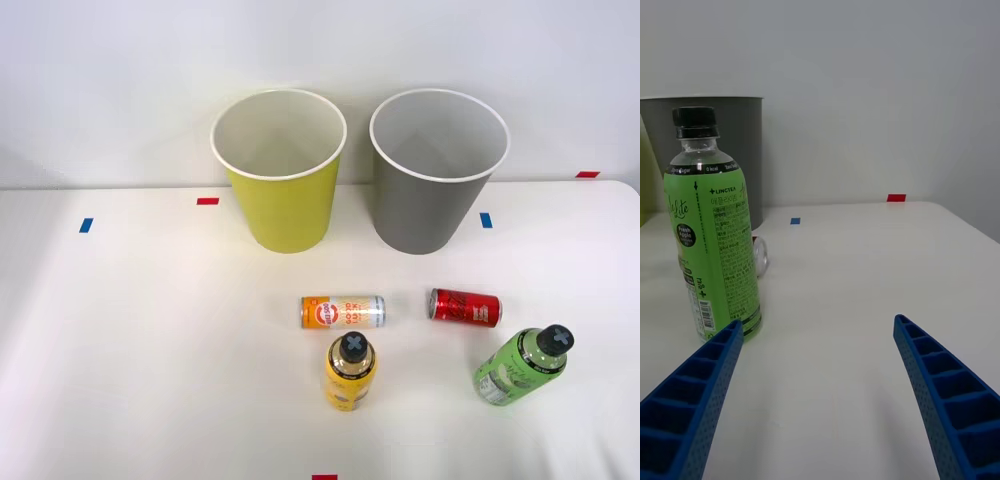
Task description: Put cans in the gray bin, plastic bottles in the light green bin
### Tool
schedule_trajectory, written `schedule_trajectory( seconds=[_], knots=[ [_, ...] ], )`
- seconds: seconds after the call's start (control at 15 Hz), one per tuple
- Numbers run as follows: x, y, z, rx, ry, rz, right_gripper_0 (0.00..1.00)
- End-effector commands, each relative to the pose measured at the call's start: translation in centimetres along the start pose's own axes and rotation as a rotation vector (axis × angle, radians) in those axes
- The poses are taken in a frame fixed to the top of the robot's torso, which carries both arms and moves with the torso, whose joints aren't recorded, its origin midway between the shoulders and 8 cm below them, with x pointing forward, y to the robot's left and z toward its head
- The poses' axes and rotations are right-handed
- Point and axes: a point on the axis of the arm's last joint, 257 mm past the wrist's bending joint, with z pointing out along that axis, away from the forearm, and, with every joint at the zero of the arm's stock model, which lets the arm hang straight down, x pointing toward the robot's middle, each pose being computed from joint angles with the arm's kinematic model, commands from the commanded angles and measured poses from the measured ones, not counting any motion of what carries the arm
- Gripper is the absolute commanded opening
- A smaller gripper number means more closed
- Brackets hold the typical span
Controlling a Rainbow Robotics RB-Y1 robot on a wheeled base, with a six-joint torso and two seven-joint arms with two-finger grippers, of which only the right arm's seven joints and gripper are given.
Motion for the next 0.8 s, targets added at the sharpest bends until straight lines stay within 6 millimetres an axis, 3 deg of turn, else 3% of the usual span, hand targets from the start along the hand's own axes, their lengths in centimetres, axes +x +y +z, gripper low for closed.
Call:
schedule_trajectory(
  seconds=[0.07, 0.8],
  knots=[
    [0.00, 0.00, 0.00, 0.000, 0.000, 0.000, 0.68],
    [0.00, 0.00, 0.00, 0.000, 0.000, 0.000, 0.68]
  ],
)
